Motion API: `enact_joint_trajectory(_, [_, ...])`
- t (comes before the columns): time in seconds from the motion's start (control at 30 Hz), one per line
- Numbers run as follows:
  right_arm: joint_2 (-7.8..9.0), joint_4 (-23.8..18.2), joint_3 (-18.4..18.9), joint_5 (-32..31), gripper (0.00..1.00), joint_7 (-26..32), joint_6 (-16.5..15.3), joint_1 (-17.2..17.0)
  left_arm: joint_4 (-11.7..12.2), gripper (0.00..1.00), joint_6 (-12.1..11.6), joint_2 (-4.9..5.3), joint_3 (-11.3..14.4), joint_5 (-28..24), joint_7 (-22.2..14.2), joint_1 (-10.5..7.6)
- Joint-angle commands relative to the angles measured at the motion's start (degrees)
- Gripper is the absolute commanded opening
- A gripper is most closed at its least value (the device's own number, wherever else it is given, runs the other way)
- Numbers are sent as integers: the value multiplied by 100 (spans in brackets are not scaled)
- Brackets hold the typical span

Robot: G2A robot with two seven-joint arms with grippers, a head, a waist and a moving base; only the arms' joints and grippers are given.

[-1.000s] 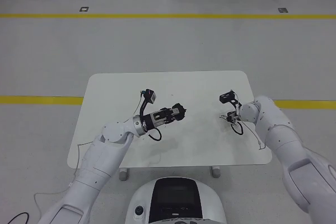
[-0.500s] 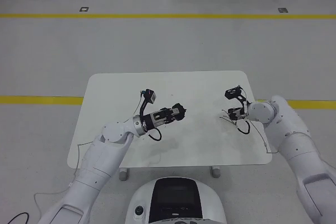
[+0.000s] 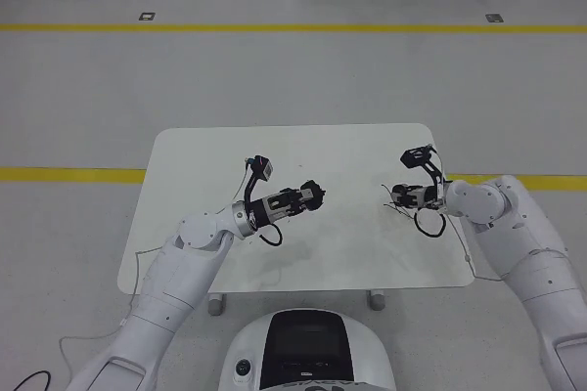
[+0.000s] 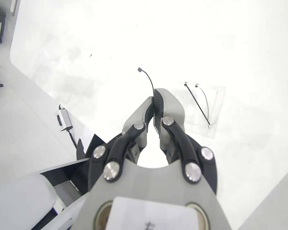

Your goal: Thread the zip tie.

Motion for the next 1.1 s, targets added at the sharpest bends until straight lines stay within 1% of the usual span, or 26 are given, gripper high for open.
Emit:
enact_joint_trajectory(0.0, [-14, -220, 16, 428, 0, -213, 0, -117, -13, 0, 19, -2, 6, -19, 82, 23])
enact_joint_trajectory(0.03, [6, -393, 99, 716, 0, -373, 0, -223, -62, 0, 78, -10, 51, -122, 177, 79])
enact_joint_trajectory(0.07, [30, -527, 187, 865, 0, -554, 0, -306, -78, 0, 120, -13, 97, -158, 186, 104])
enact_joint_trajectory(0.13, [81, -887, 323, 1072, 0, -986, 0, -541, -49, 0, 153, -24, 191, -120, 319, 120])
enact_joint_trajectory(0.17, [114, -1129, 383, 1244, 0, -1219, 0, -716, -28, 0, 167, -40, 268, -136, 415, 112])
enact_joint_trajectory(0.2, [138, -1339, 416, 1410, 0, -1338, 0, -835, 2, 0, 167, -55, 328, -171, 501, 99])
enact_joint_trajectory(0.27, [198, -1722, 486, 1540, 0, -1719, 0, -1093, 95, 0, 143, -98, 472, -245, 698, 37])
enact_joint_trajectory(0.3, [219, -1880, 499, 1592, 0, -1878, 0, -1173, 140, 0, 128, -116, 531, -279, 762, 6])
enact_joint_trajectory(0.37, [260, -2129, 495, 1632, 0, -2375, 0, -1369, 253, 0, 66, -154, 661, -306, 897, -74])
enact_joint_trajectory(0.43, [295, -2215, 458, 1719, 0, -2533, 0, -1462, 344, 0, 6, -180, 738, -337, 1019, -118])
enact_joint_trajectory(0.5, [307, -2222, 421, 1700, 0, -2504, 0, -1469, 378, 0, 0, -182, 788, 10, 1206, -202])
enact_joint_trajectory(0.77, [301, -2240, 425, 1736, 0, -2561, 0, -1485, 378, 0, 0, -182, 788, 10, 1206, -202])
enact_joint_trajectory(0.8, [289, -2328, 437, 1832, 0, -2714, 0, -1518, 364, 0, 12, -183, 789, -19, 1263, -175])
enact_joint_trajectory(0.87, [268, -2510, 479, 2052, 0, -3108, 0, -1660, 326, 0, 0, -181, 813, -68, 1356, -64])
enact_joint_trajectory(0.93, [263, -2754, 497, 2036, 0, -3552, 0, -1863, 323, 0, 0, -181, 829, -132, 1400, 18])
enact_joint_trajectory(1.07, [262, -2999, 460, 1919, 0, -4349, 0, -2213, 351, 0, 0, -198, 894, -169, 1401, 65])
